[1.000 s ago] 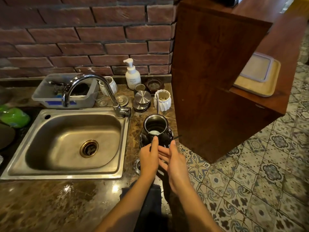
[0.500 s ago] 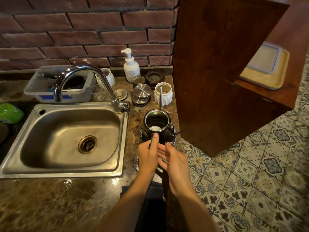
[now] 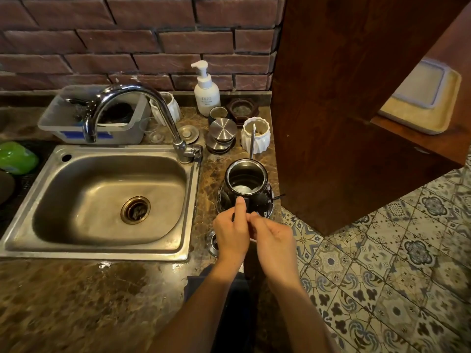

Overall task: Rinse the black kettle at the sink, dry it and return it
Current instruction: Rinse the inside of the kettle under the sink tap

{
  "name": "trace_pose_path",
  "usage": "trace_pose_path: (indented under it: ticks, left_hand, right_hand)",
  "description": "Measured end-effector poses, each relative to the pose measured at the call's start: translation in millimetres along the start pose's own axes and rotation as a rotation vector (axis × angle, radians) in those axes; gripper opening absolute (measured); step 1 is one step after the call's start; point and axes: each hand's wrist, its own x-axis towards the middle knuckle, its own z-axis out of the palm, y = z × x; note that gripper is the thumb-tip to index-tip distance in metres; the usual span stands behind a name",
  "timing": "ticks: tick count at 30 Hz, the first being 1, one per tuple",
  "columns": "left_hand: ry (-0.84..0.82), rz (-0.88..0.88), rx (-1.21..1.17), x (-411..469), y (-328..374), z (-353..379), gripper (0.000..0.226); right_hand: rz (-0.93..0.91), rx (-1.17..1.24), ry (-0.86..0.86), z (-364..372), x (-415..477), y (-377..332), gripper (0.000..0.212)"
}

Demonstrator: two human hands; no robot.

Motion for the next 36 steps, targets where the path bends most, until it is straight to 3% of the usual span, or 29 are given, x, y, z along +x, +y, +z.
trace_pose_path:
  ticks: [3, 7, 22, 27, 30, 36]
  left_hand:
    - [0.0, 0.017, -0.014, -1, 0, -1, 0.068]
    - [-0.02, 0.044, -0.048, 0, 8, -11, 0.059]
    - [0.096, 0.031, -0.113, -28, 39, -99, 0.058]
    - [0.133, 0.076, -0.113, -42, 41, -154, 0.058]
    - [0.124, 0.088, -0.135, -51, 43, -193, 0.057]
    - [0.147, 0.097, -0.119, -64, 26, -274, 0.056]
  right_hand:
    - [-0.009, 0.009, 0.007, 0, -1, -2, 0.056]
    - [-0.032, 0.062, 0.021, -1, -5, -3, 0.026]
    - [-0.15, 0.073, -0.094, 46, -73, -35, 0.029]
    - [-0.196, 0.049, -0.167, 85, -109, -38, 0.055]
    - [-0.199, 0.04, -0.184, 111, -131, -36, 0.028]
    - [-0.179, 0.047, -0.2, 174, -182, -36, 0.027]
